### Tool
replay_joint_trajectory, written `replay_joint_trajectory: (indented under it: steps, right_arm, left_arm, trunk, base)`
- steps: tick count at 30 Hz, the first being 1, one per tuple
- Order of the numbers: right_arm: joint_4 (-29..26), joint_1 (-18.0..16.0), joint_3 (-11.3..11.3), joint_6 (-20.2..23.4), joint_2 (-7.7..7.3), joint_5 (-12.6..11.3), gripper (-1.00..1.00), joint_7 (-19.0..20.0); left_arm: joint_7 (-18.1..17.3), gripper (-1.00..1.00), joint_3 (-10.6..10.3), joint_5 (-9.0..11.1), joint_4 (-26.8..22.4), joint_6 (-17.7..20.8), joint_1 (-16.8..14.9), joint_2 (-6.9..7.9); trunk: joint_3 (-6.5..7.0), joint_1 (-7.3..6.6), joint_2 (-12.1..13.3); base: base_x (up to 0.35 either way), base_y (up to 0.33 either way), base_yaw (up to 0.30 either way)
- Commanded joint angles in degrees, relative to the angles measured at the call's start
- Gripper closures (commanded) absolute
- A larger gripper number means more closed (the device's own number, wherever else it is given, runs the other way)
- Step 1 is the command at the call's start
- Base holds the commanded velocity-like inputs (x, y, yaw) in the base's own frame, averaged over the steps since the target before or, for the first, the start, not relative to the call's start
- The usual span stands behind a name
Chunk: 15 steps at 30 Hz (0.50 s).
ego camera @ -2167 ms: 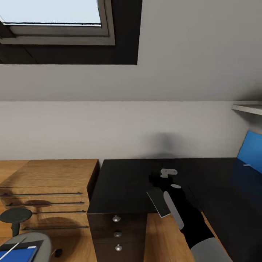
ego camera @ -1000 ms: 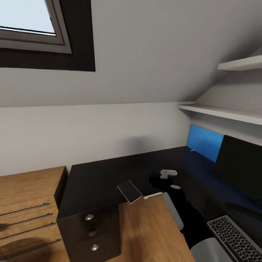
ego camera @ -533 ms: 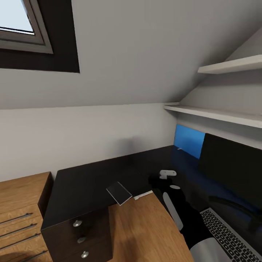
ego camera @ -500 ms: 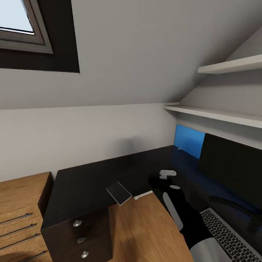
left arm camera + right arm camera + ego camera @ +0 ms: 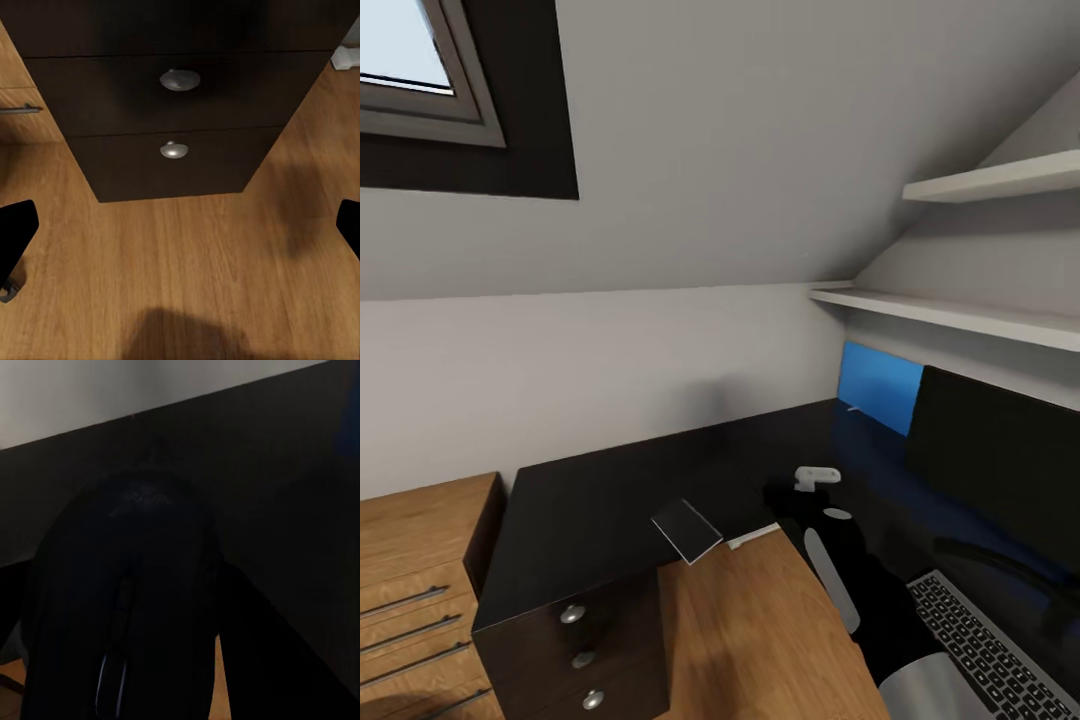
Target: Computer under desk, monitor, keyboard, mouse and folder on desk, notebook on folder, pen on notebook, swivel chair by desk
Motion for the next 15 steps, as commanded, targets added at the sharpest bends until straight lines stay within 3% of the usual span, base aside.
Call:
replay_joint_trajectory:
  steps: [1,8,15]
  right_arm:
    - [-0.1,-0.1,0.1,0.1,0.02,-0.8,1.0,-0.7]
    - [-0.1,-0.1,0.3,0.1,0.17,-0.8,1.0,-0.9]
    - [0.0,-0.1,0.2,0.1,0.09,-0.7,1.0,-0.9]
  left_arm:
    - [0.0,-1.0,0.0,0.6,-0.1,-0.1,0.0,-0.02]
    - [0.0,-1.0,0.0,0.6,-0.1,-0.1,0.0,-0.02]
    - [0.0,-1.0,0.0,0.6,-0.1,-0.1,0.0,-0.02]
  trunk:
    - [-0.12,0.01,-0.1]
    - [-0.61,0.01,-0.1]
    - [-0.94,0.01,-0.1]
  base:
    - [0.0,0.0,-0.078]
    - [0.0,0.0,-0.138]
    - [0.0,0.0,-0.222]
